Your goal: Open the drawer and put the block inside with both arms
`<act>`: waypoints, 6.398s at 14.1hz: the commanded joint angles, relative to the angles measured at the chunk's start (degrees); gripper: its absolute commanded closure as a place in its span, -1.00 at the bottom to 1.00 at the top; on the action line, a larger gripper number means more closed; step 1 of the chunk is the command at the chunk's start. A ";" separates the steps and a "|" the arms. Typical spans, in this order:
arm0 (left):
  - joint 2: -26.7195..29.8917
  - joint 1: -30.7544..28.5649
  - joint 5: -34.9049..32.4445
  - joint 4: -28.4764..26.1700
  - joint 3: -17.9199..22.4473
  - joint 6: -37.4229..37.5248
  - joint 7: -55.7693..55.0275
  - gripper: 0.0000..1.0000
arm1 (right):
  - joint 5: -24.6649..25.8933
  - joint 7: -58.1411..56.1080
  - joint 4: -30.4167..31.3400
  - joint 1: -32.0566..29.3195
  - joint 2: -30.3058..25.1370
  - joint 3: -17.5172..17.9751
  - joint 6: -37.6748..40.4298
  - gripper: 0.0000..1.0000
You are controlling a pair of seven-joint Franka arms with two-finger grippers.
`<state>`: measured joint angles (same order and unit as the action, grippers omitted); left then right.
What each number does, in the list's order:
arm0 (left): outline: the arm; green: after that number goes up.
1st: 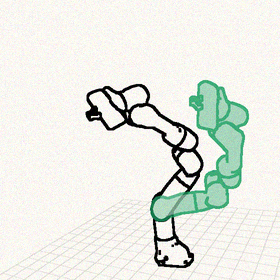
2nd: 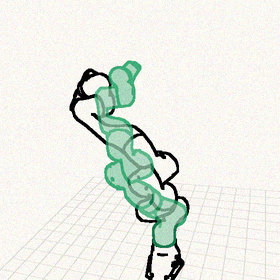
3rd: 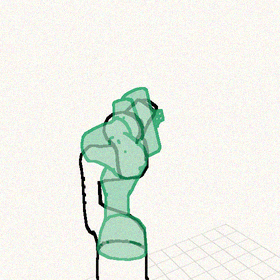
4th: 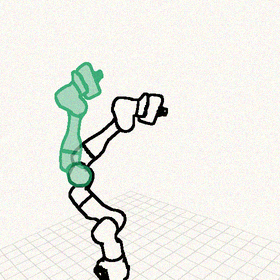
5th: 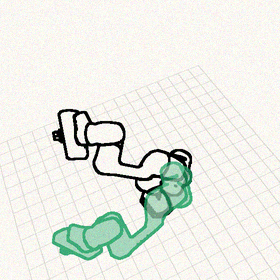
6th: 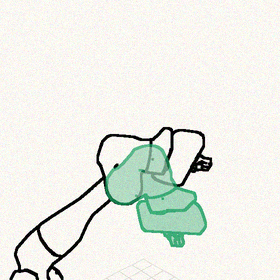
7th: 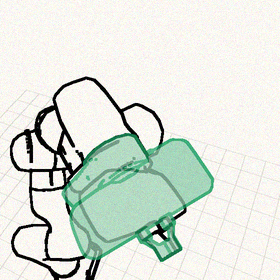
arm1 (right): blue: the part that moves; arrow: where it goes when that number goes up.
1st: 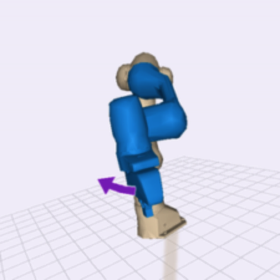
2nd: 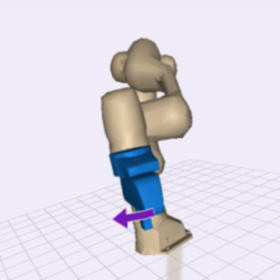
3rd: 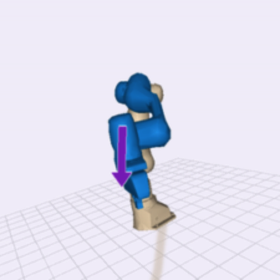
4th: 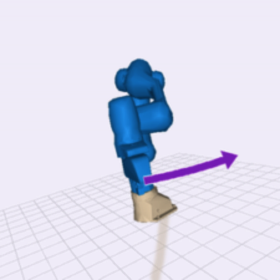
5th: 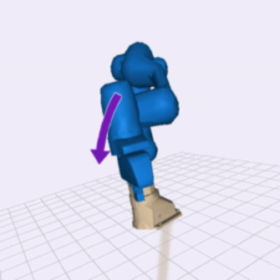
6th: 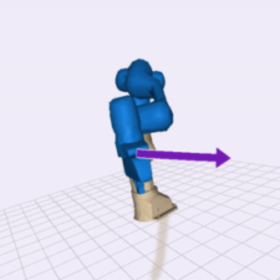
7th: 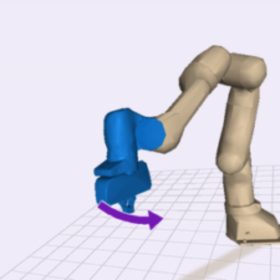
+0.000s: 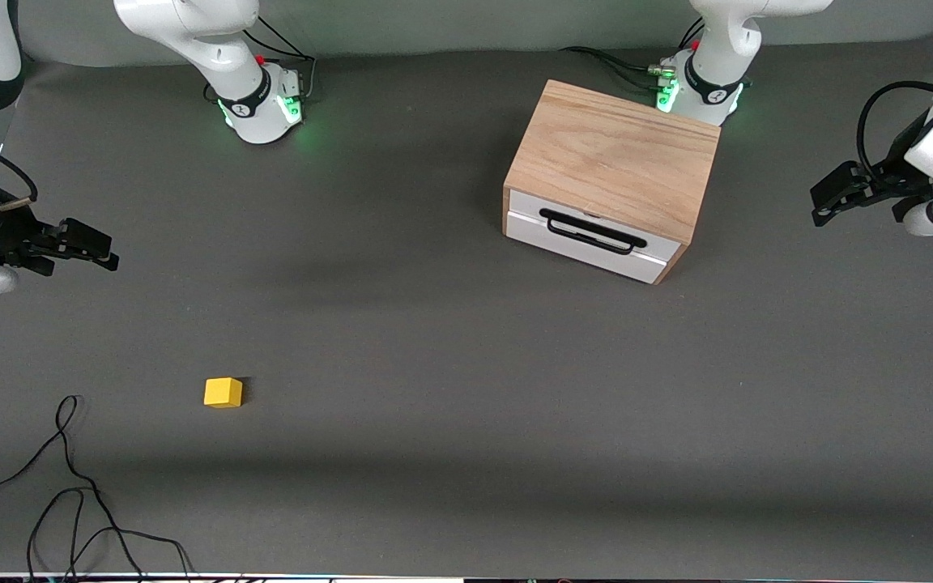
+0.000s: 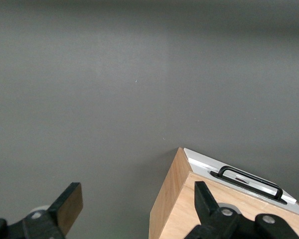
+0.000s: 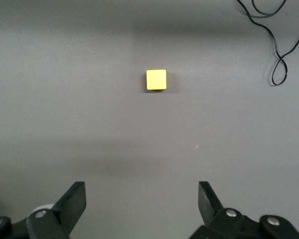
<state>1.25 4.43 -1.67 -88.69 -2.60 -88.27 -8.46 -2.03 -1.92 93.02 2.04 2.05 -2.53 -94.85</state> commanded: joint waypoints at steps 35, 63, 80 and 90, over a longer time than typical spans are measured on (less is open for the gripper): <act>-1.51 0.49 4.74 -1.40 -0.30 5.13 1.25 -1.00 | -0.53 -0.37 -1.35 0.25 13.24 0.07 -12.29 -1.00; -23.56 16.74 10.71 -1.58 -1.18 -5.14 -72.66 -0.99 | -0.44 0.16 -3.29 0.69 38.91 -0.02 -35.76 -1.00; -29.19 20.88 11.86 -8.00 -1.18 -7.79 -73.63 -0.62 | -0.52 0.16 0.41 0.51 39.61 0.07 -40.24 -1.00; -30.25 21.76 11.95 -6.95 -1.18 -11.40 -73.63 1.00 | -0.52 -0.54 0.76 0.25 39.61 0.07 -40.33 -1.00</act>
<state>-28.36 24.99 9.50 -96.26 -4.39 -95.50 -81.15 -2.03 -1.92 93.04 2.35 42.07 -2.41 -134.04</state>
